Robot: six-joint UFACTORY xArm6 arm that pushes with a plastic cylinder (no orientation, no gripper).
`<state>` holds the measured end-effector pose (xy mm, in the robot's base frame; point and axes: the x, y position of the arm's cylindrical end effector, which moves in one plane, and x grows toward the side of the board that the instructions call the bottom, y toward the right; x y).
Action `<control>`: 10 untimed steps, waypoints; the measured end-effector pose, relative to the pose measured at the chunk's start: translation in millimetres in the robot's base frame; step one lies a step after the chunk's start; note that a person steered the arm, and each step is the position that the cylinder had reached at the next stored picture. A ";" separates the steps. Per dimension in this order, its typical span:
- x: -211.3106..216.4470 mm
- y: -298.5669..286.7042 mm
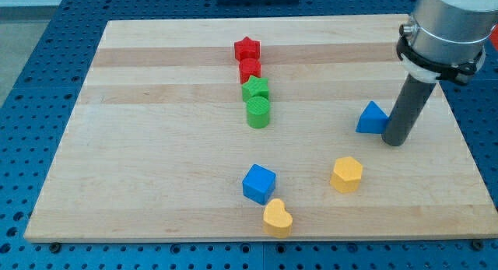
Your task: Push the yellow hexagon to the top of the blue cube
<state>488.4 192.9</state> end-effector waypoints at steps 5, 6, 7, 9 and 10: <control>78.0 -34.8; 61.6 -72.5; 47.6 -110.8; 32.2 -166.0; 29.7 -163.0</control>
<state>518.2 29.9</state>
